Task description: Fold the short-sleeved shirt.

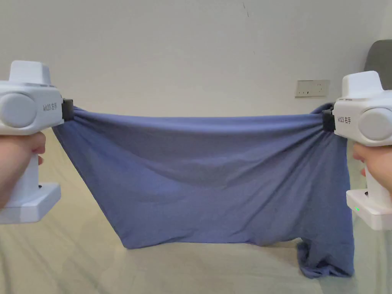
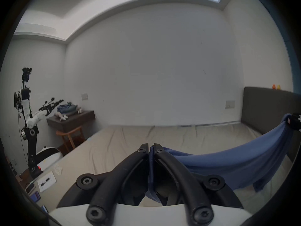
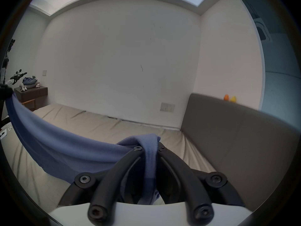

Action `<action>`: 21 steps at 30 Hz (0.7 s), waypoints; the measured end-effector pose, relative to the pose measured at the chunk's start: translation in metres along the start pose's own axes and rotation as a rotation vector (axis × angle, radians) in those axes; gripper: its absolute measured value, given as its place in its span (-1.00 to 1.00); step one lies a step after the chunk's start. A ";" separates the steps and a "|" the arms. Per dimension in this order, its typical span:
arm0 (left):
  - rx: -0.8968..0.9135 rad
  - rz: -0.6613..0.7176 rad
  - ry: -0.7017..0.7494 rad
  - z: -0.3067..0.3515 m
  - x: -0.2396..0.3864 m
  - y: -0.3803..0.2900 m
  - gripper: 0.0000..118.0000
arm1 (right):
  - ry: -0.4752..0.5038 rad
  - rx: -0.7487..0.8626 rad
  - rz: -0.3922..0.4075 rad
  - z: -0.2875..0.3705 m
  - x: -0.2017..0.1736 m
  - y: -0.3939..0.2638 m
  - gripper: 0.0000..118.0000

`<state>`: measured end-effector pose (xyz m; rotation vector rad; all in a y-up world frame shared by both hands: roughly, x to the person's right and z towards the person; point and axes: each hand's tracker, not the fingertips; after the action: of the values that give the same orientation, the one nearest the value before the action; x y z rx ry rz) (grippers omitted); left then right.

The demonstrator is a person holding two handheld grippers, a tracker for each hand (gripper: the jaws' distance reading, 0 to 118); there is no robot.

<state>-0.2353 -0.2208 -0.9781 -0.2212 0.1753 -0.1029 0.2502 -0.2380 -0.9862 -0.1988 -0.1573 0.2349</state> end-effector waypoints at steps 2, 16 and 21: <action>-0.032 -0.031 -0.003 0.000 0.004 -0.035 -0.98 | -0.003 -0.031 -0.013 0.002 -0.006 -0.030 -0.87; -0.199 0.034 -0.110 0.134 -0.005 -0.204 -0.98 | 0.072 -0.195 -0.087 0.124 0.016 -0.186 -0.87; -0.216 0.037 -0.141 0.198 -0.025 -0.233 -0.98 | 0.089 -0.219 -0.057 0.204 0.024 -0.218 -0.87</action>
<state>-0.2430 -0.4023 -0.7308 -0.4393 0.0497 -0.0310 0.2845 -0.4041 -0.7394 -0.4214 -0.0998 0.1511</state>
